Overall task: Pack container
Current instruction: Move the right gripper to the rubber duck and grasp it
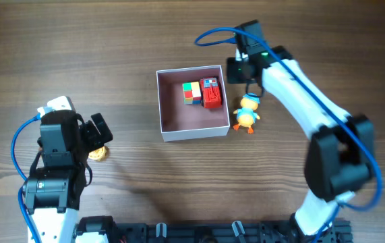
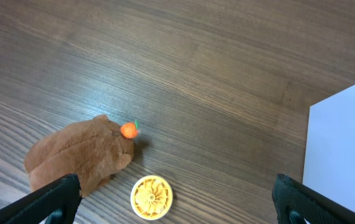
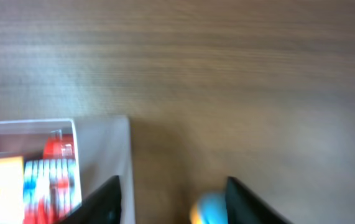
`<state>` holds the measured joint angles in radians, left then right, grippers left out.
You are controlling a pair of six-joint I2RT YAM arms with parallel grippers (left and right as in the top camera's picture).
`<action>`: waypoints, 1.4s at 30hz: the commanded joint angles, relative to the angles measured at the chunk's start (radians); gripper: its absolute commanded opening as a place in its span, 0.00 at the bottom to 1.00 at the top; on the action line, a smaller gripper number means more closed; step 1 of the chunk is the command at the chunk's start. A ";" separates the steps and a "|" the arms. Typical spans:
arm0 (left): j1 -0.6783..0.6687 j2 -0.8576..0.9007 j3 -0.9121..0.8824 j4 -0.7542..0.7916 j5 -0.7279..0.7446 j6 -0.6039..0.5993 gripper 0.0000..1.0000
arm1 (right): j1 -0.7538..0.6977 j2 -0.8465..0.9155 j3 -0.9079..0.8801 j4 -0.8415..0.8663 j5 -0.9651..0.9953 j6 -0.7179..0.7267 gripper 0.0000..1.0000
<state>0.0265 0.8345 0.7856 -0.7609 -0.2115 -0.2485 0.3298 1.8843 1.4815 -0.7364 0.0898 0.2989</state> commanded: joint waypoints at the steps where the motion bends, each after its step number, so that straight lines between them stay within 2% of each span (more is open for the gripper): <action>1: 0.006 0.003 0.023 0.002 0.013 0.005 1.00 | -0.044 -0.164 0.030 -0.165 0.093 0.230 0.66; 4: 0.006 0.003 0.023 0.001 0.016 0.005 1.00 | -0.048 -0.150 -0.005 -0.279 0.070 0.285 0.85; 6: 0.006 0.003 0.023 0.000 0.037 0.005 1.00 | -0.048 -0.125 -0.084 -0.249 0.022 0.286 0.87; 13: 0.006 0.003 0.023 0.001 0.036 0.005 1.00 | -0.047 -0.069 -0.271 -0.073 -0.047 0.287 0.85; 22: 0.006 0.003 0.023 0.001 0.036 0.005 1.00 | -0.046 0.060 -0.299 -0.019 -0.079 0.250 0.77; 24: 0.006 0.003 0.023 0.001 0.036 0.005 1.00 | -0.045 0.076 -0.299 -0.015 -0.092 0.250 0.71; 29: 0.006 0.003 0.023 0.001 0.036 0.005 1.00 | -0.045 0.076 -0.299 -0.004 -0.092 0.250 0.28; 31: 0.006 0.003 0.023 0.001 0.036 0.005 1.00 | -0.045 0.076 -0.299 -0.003 -0.091 0.250 0.22; 33: 0.006 0.003 0.023 0.001 0.036 0.005 1.00 | -0.045 0.076 -0.299 0.003 -0.092 0.250 0.08; 34: 0.006 0.003 0.023 0.001 0.036 0.005 1.00 | -0.045 0.076 -0.298 0.003 -0.092 0.250 0.04; 39: 0.006 0.003 0.023 0.001 0.036 0.005 1.00 | -0.045 0.003 -0.236 -0.035 -0.058 0.216 0.04; 42: 0.006 0.003 0.023 0.002 0.036 0.005 1.00 | -0.035 -0.156 -0.160 -0.069 -0.018 0.183 0.04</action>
<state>0.0265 0.8341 0.7856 -0.7620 -0.1856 -0.2485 0.2852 1.8721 1.2415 -0.7963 0.0048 0.5209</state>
